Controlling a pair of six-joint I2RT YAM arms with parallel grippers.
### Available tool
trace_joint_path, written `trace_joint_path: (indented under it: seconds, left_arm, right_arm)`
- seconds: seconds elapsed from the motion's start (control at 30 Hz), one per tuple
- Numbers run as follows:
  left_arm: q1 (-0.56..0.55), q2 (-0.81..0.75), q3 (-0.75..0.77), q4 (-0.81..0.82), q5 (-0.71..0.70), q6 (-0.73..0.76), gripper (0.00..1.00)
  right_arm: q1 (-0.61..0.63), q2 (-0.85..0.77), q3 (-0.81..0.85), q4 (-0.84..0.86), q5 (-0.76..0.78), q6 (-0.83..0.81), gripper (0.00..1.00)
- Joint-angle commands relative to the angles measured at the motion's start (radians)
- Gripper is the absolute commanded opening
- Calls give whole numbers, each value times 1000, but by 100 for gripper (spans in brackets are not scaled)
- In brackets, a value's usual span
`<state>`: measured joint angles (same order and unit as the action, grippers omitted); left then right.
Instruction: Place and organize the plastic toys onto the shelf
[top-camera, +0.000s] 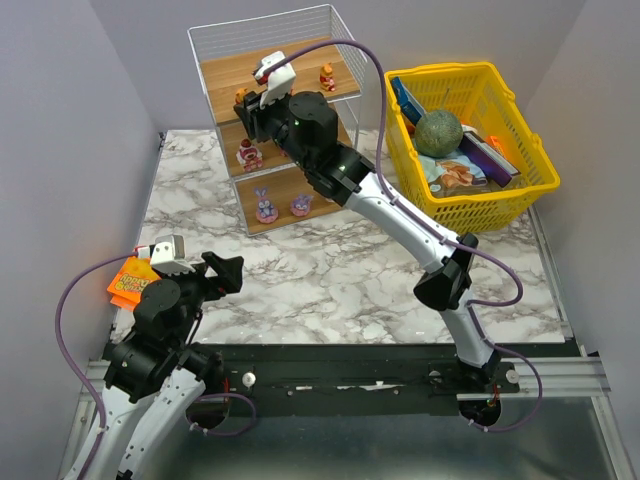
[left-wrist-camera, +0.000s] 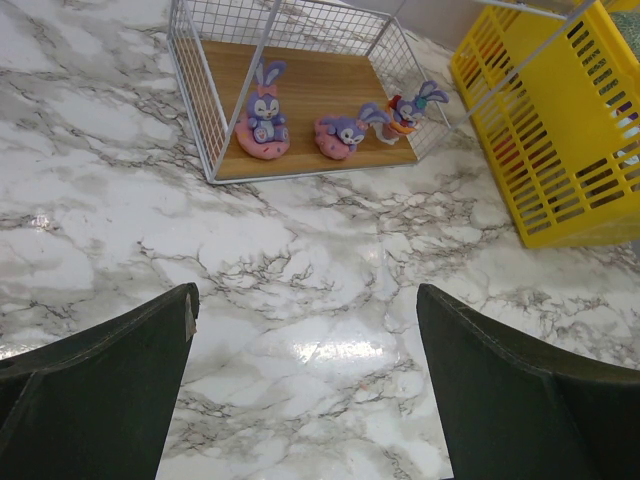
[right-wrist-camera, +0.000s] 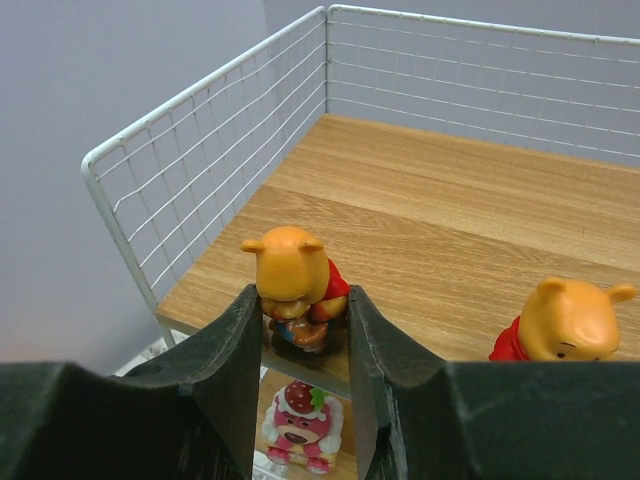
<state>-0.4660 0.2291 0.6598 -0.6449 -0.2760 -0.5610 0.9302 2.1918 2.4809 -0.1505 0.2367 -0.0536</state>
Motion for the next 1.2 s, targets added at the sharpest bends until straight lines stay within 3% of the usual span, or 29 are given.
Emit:
trace_joint_path:
  seconds: [0.0, 0.4, 0.6, 0.83, 1.17]
  left_arm:
    - [0, -10, -2, -2, -5, 4, 99]
    - [0, -16, -3, -2, -6, 3, 99]
    - [0, -16, -3, -2, -6, 3, 99]
    - [0, -17, -3, -4, -8, 3, 99]
    - [0, -19, -2, -4, -9, 3, 99]
  right_arm:
    - [-14, 65, -7, -215, -36, -41, 41]
    - [-24, 74, 16, -347, -132, -88, 48]
    - [-25, 79, 29, -340, -123, -83, 49]
    - [-25, 56, 16, -317, -125, -83, 62]
    - [-24, 2, -29, -245, -143, -54, 67]
